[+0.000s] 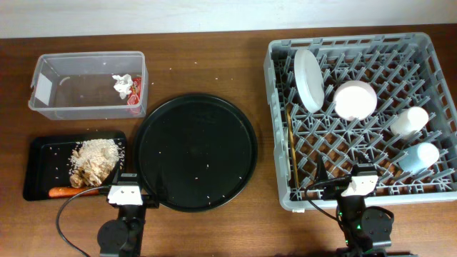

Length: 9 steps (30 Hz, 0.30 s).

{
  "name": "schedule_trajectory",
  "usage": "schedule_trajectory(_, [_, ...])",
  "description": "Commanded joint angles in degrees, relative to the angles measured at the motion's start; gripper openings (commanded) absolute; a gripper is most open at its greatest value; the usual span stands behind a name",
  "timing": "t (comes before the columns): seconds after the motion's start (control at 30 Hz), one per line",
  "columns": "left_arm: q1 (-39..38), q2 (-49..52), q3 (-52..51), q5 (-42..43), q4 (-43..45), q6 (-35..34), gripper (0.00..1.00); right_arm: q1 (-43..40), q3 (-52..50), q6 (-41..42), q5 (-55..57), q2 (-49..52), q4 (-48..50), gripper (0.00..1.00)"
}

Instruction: Sort waste into correct bins and load items into the dishwasher rack

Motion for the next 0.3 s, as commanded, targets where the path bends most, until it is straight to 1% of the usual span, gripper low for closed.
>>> schedule_trajectory(0.0, [0.35, -0.44, -0.39, 0.90, 0.07, 1.05, 0.99, 0.31, -0.37, -0.37, -0.11, -0.37, -0.31, 0.99])
schedule_trajectory(0.27, [0.35, -0.44, -0.39, 0.90, 0.07, 1.05, 0.99, 0.31, -0.37, -0.37, -0.11, -0.37, -0.31, 0.98])
